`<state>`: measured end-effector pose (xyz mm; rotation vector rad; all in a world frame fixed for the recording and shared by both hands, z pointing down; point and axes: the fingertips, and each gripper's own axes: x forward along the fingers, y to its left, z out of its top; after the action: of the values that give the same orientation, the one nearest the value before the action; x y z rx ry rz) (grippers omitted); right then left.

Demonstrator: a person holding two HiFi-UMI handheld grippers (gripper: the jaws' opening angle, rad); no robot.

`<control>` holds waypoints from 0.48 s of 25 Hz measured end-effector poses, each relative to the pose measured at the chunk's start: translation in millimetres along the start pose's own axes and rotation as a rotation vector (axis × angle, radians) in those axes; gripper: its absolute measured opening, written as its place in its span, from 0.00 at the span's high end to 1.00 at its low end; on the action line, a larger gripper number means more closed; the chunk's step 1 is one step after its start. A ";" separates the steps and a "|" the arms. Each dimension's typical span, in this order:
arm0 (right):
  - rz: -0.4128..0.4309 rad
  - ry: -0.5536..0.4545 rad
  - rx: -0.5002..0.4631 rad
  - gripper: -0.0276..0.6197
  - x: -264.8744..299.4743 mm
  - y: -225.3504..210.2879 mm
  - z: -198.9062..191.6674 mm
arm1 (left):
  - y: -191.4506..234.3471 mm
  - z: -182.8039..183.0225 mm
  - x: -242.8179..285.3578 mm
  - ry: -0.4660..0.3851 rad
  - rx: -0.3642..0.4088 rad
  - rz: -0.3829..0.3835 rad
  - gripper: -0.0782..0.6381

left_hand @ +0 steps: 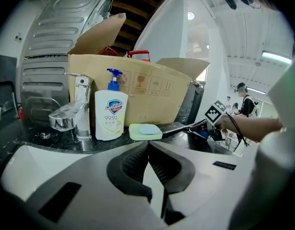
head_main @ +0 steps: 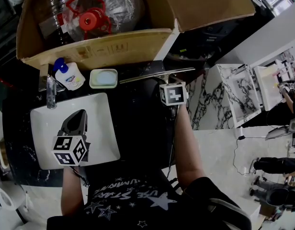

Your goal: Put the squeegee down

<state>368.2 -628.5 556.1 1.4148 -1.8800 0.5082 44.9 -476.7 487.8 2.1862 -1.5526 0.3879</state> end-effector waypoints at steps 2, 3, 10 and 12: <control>-0.006 -0.004 0.004 0.70 -3.8 -0.8 -2.9 | -0.2 -0.2 -2.2 -0.003 -0.002 -0.001 0.86; -0.006 -0.009 0.007 0.70 -5.3 -0.6 -4.8 | -0.5 -0.1 -3.6 -0.005 -0.002 -0.002 0.86; -0.052 -0.070 0.039 0.69 -35.5 1.8 -17.0 | -3.6 1.5 -16.2 -0.025 0.011 -0.024 0.86; -0.077 -0.096 0.049 0.69 -49.0 1.8 -19.5 | -4.5 3.1 -22.2 -0.033 0.020 -0.031 0.86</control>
<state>379.3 -582.4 533.0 1.5625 -1.8909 0.4587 41.6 -458.7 474.0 2.2402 -1.5363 0.3612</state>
